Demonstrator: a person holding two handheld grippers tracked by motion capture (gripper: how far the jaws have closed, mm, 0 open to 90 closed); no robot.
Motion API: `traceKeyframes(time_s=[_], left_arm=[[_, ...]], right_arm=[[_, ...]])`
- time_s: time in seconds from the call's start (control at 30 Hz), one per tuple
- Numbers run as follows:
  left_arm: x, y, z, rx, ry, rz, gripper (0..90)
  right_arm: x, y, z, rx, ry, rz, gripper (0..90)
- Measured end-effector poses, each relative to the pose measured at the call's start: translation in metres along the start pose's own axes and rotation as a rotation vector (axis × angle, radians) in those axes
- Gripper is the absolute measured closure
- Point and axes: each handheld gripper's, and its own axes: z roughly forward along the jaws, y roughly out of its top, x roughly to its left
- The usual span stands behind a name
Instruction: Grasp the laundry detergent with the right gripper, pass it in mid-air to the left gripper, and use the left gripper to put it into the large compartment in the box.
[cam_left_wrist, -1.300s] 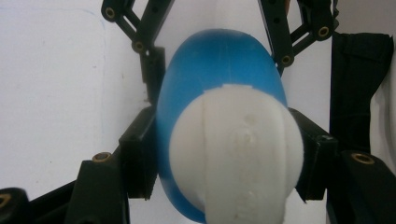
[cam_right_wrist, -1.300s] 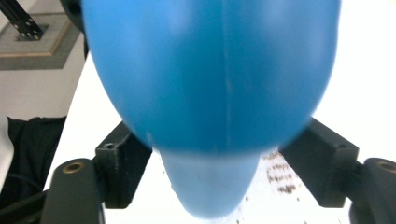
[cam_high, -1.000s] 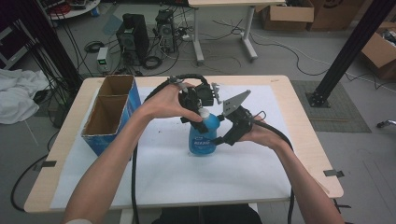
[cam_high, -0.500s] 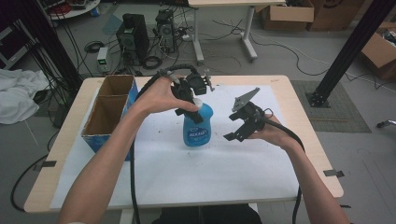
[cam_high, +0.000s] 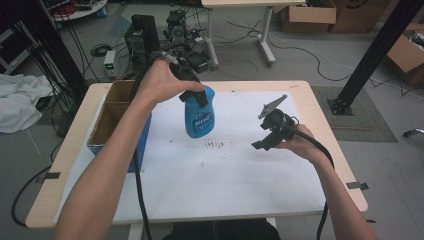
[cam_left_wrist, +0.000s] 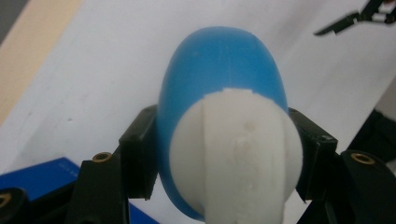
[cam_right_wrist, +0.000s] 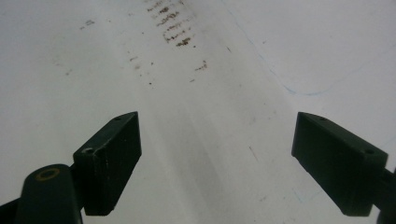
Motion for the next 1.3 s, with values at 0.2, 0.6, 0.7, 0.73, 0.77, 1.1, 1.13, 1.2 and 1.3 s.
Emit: traceKeyframes(time_s=[0.2,0.6,0.7,0.73,0.77,1.1,1.13,1.2,1.3], left_arm=[[0.014,-0.003,-0.031,0.023,0.047,-0.141,38.2],[0.047,-0.033,-0.084,0.016,0.127,-0.441,38.2],[0.055,-0.044,-0.090,0.022,0.152,-0.496,38.2],[0.057,-0.047,-0.091,0.041,0.161,-0.508,38.2],[0.059,-0.050,-0.093,0.046,0.171,-0.523,38.2],[0.082,-0.086,-0.116,0.044,0.250,-0.671,38.2],[0.083,-0.089,-0.117,0.042,0.256,-0.681,38.2],[0.086,-0.096,-0.118,0.042,0.272,-0.699,38.2],[0.089,-0.105,-0.118,0.042,0.280,-0.722,38.2]], right_arm=[[-0.001,-0.004,0.002,0.014,-0.019,-0.001,15.5],[0.001,0.002,0.005,0.011,-0.025,-0.017,15.7],[0.001,0.003,0.004,0.008,-0.025,-0.025,15.8],[0.001,0.003,0.004,0.008,-0.026,-0.025,15.8],[0.001,0.003,0.005,0.008,-0.026,-0.026,15.8],[0.001,0.001,0.008,0.006,-0.025,-0.028,16.1],[0.001,0.001,0.008,0.006,-0.026,-0.032,16.1],[0.001,0.001,0.009,0.004,-0.024,-0.034,16.1],[0.002,0.000,0.010,0.005,-0.020,-0.039,16.2]])
